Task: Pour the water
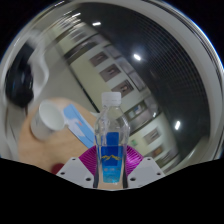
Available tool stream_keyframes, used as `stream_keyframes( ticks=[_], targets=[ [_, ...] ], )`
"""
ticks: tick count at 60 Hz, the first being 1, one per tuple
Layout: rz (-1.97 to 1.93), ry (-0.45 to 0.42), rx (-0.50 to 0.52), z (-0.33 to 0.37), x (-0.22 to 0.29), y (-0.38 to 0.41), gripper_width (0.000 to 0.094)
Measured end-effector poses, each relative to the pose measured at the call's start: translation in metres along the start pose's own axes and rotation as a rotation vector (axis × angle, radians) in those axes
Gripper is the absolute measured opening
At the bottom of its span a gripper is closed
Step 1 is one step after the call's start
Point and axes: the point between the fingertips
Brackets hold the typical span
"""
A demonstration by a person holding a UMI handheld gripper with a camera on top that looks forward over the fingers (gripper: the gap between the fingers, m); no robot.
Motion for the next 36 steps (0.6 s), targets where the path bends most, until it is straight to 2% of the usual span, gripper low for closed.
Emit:
stream_keyframes(
  ticks=[10, 11, 14, 19, 21, 22, 28, 34, 36],
  targets=[
    [-0.713, -0.002, 0.081, 0.023, -0.025, 0.036, 0.0323],
    [-0.763, 0.006, 0.093, 0.007, -0.034, 0.049, 0.0323],
    [-0.876, 0.023, 0.087, 0.011, -0.045, 0.056, 0.0325],
    [-0.975, 0.006, 0.080, 0.000, -0.054, 0.067, 0.0324],
    [-0.991, -0.004, 0.096, 0.003, -0.049, 0.076, 0.0323],
    [-1.004, -0.017, 0.088, 0.027, -0.042, 0.069, 0.0324],
    [-0.974, -0.059, 0.096, 0.012, -0.035, 0.086, 0.0341],
    [-0.937, -0.037, 0.124, 0.000, -0.038, 0.109, 0.0368],
    [-0.942, -0.058, 0.108, -0.003, -0.036, 0.107, 0.0355]
  ],
)
Point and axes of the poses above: the point between the fingertips, and its own axes, seen from behind it with the camera up: y to the left, x up, z backward, against the way the camera looks, and after that the axes turned 4 degrees about -y, right-handed
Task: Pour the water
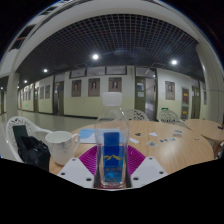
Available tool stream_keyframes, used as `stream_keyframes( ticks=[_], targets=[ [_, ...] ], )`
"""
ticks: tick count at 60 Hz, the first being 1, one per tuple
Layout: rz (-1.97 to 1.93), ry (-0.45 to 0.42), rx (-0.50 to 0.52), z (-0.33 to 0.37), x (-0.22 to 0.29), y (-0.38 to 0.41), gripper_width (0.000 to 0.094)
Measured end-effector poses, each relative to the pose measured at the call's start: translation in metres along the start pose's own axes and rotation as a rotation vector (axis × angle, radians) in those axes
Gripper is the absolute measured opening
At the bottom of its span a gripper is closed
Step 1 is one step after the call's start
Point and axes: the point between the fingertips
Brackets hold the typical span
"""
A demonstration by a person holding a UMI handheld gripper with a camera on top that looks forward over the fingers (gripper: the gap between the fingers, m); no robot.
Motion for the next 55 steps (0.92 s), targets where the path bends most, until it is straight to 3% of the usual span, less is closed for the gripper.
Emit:
stream_keyframes(
  ticks=[11, 17, 20, 26, 41, 55],
  targets=[
    [-0.019, -0.014, 0.023, -0.008, -0.008, -0.010, 0.0378],
    [-0.008, 0.010, 0.025, -0.008, -0.009, -0.010, 0.0445],
    [-0.004, 0.051, 0.017, -0.007, -0.013, -0.012, 0.0534],
    [-0.003, 0.094, -0.017, 0.007, -0.010, -0.025, 0.0861],
    [-0.017, 0.119, 0.060, 0.086, 0.003, -0.017, 0.0840],
    [-0.169, 0.175, 0.232, 0.152, -0.009, 0.025, 0.0842]
  ],
)
Point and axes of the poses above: the point between the fingertips, and its own axes, seen from behind it with the camera up: y to the left, x up, z backward, against the way the camera looks, and after that the axes turned 4 degrees about -y, right-handed
